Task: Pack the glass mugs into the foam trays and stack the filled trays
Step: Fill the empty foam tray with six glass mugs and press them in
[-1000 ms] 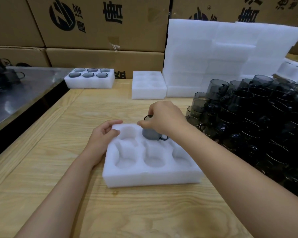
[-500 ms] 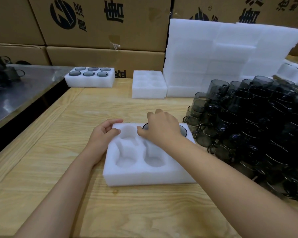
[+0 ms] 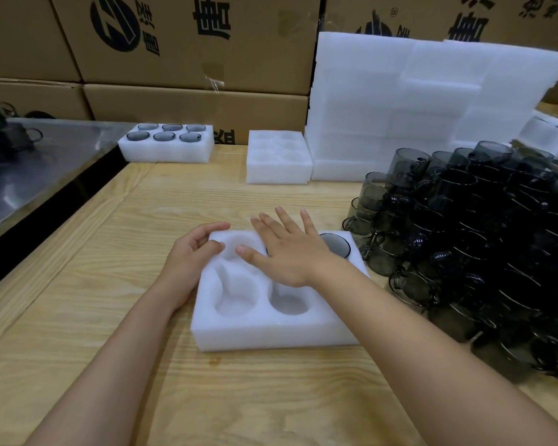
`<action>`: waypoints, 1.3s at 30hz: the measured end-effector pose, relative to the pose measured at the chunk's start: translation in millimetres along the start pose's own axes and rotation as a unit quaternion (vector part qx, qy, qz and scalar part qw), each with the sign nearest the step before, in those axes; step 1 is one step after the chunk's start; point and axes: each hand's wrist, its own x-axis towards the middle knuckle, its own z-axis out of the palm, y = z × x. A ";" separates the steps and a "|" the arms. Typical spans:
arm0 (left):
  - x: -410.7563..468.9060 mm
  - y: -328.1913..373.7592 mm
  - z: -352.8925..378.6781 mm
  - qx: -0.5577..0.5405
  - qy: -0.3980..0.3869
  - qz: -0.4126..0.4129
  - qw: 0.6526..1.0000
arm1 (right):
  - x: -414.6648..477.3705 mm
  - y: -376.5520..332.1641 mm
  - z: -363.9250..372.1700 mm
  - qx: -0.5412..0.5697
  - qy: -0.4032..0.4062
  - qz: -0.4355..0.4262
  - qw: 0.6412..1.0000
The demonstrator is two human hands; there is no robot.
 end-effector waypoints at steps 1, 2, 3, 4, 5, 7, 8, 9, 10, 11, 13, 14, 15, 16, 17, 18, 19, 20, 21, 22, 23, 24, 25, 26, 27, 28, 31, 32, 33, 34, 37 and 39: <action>-0.1 -0.2 -0.4 -0.001 -0.002 0.001 1.000 | 0.3 0.5 0.9 0.001 0.002 0.000 1.000; 0.0 -0.1 -0.4 -0.002 -0.004 0.001 1.000 | -0.3 0.8 1.5 0.004 0.004 -0.001 1.000; 0.1 0.6 -0.5 -0.003 -0.006 0.000 1.000 | -1.6 0.9 1.3 0.013 0.005 -0.004 1.000; 0.4 1.2 -0.4 -0.005 -0.007 -0.002 1.000 | -3.4 0.9 0.2 0.031 0.006 -0.012 0.999; 0.7 1.6 -0.6 -0.006 -0.008 -0.003 1.000 | -6.3 1.0 -2.5 0.061 0.011 -0.022 0.998; 1.1 2.2 -1.2 -0.009 -0.013 -0.007 1.000 | -16.6 2.5 -12.4 0.140 0.056 -0.029 0.988; 1.1 2.5 -1.8 -0.010 -0.016 -0.009 1.000 | -24.3 4.9 -18.6 0.160 0.113 -0.019 0.980; 1.3 2.5 -2.6 -0.012 -0.018 -0.012 1.000 | -33.3 8.9 -25.4 0.140 0.199 0.005 0.970; 1.3 2.2 -3.3 -0.012 -0.017 -0.014 1.000 | -43.5 15.7 -32.7 0.082 0.300 0.046 0.949; 1.4 1.7 -3.7 -0.012 -0.016 -0.016 1.000 | -55.1 25.5 -40.7 0.014 0.394 0.101 0.914; 1.0 1.3 -4.0 -0.011 -0.016 -0.015 1.000 | -78.9 50.3 -57.1 -0.080 0.485 0.225 0.841; 0.7 1.2 -3.8 -0.011 -0.017 -0.014 1.000 | -89.2 62.5 -64.1 -0.101 0.470 0.283 0.830; 0.4 1.0 -4.0 -0.010 -0.018 -0.013 1.000 | -97.6 73.2 -68.9 -0.117 0.423 0.333 0.835; 0.4 0.7 -4.1 -0.009 -0.018 -0.012 1.000 | -103.2 81.6 -71.5 -0.135 0.362 0.369 0.845; 0.5 0.5 -4.3 -0.009 -0.018 -0.011 1.000 | -106.7 86.5 -72.2 -0.154 0.301 0.390 0.857; 0.4 0.4 -4.3 -0.010 -0.018 -0.010 1.000 | -108.2 89.2 -70.5 -0.169 0.248 0.399 0.866; 0.5 0.4 -4.4 -0.011 -0.018 -0.010 1.000 | -108.1 90.7 -67.5 -0.178 0.217 0.400 0.873; 0.4 0.5 -4.4 -0.012 -0.019 -0.008 1.000 | -106.4 91.4 -63.9 -0.180 0.207 0.395 0.877; 0.0 0.4 -4.2 -0.015 -0.020 -0.008 1.000 | -104.3 91.7 -60.7 -0.176 0.209 0.392 0.878; -0.3 0.4 -3.8 -0.018 -0.021 -0.009 1.000 | -102.0 92.1 -58.2 -0.171 0.216 0.391 0.878; -0.4 0.2 -3.7 -0.019 -0.020 -0.010 1.000 | -100.0 92.4 -56.4 -0.168 0.224 0.391 0.877; -0.3 0.0 -3.7 -0.017 -0.018 -0.010 1.000 | -98.4 93.1 -55.2 -0.166 0.230 0.388 0.877; 0.1 -0.3 -3.9 -0.014 -0.017 -0.011 1.000 | -97.2 94.5 -54.3 -0.163 0.234 0.383 0.878; 0.6 -0.8 -4.2 -0.011 -0.017 -0.012 1.000 | -96.5 96.0 -53.9 -0.153 0.239 0.377 0.882; 1.1 -1.2 -4.5 -0.009 -0.019 -0.013 1.000 | -96.6 96.8 -54.5 -0.137 0.242 0.370 0.887; 1.5 -1.5 -4.8 -0.009 -0.020 -0.013 1.000 | -97.2 96.6 -55.9 -0.115 0.247 0.361 0.892; 2.0 -2.3 -5.8 -0.009 -0.026 -0.013 1.000 | -100.6 90.6 -64.1 -0.007 0.276 0.308 0.910; 2.1 -2.4 -6.0 -0.008 -0.026 -0.013 1.000 | -101.8 86.3 -67.2 0.041 0.290 0.278 0.915; 2.1 -2.5 -6.2 -0.007 -0.026 -0.012 1.000 | -102.9 81.1 -69.8 0.083 0.305 0.244 0.917; 2.3 -2.6 -6.1 -0.005 -0.026 -0.012 1.000 | -103.3 74.9 -71.8 0.115 0.321 0.208 0.917; 1.8 -2.5 -4.9 -0.002 -0.024 -0.012 1.000 | -96.9 49.7 -75.6 0.198 0.351 0.111 0.909; 1.7 -1.7 -3.4 -0.002 -0.015 -0.009 1.000 | -84.0 31.5 -73.2 0.246 0.331 0.055 0.909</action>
